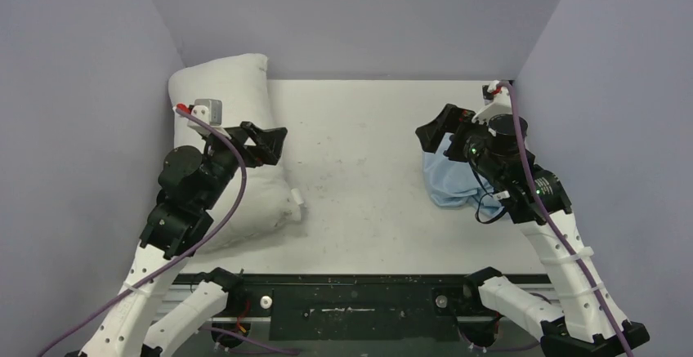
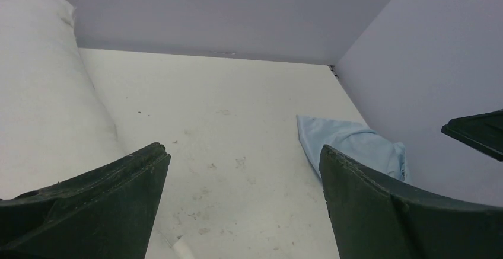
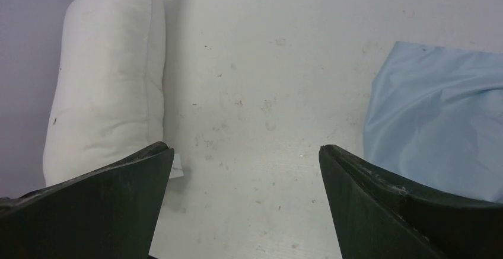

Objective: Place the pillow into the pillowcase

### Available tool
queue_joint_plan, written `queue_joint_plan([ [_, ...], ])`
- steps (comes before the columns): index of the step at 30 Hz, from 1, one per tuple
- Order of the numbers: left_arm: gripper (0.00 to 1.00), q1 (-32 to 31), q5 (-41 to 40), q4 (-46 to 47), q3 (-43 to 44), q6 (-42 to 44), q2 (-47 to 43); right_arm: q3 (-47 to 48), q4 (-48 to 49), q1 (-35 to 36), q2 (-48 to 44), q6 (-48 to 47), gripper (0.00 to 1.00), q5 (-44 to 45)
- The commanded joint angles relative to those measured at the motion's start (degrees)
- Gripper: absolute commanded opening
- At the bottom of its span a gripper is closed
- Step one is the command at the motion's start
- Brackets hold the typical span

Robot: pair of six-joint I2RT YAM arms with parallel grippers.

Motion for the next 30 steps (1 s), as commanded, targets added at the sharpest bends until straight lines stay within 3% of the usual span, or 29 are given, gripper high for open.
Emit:
queue_joint_plan([
  [1, 0.97, 0.1, 0.7, 1.3, 0.3, -0.4, 0.8, -0.1, 0.8, 0.1, -1.2, -1.2, 1.0, 1.8],
  [12, 0.97, 0.1, -9.7, -4.2, 1.9, 2.6, 5.6, -2.0, 1.5, 0.1, -1.9, 0.3, 1.0, 2.2],
  [16, 0.97, 0.2, -28.2, -10.9, 6.0, 4.3, 11.8, -2.7, 1.9, 0.1, -2.5, 0.6, 1.0, 2.2],
  [20, 0.97, 1.4, -31.6, -12.4, 8.9, 7.4, 19.2, -4.1, 3.6, 0.1, -4.4, -0.1, 1.0, 0.4],
  [23, 0.97, 2.7, -40.7, -10.5, 8.8, 9.9, 24.5, -5.6, 6.8, 0.0, -6.5, -0.2, 1.0, -1.5],
  [30, 0.97, 12.4, -36.4, -8.1, 7.2, 8.4, 35.8, -8.0, 7.9, 0.1, -7.1, 1.8, 1.0, -2.0],
])
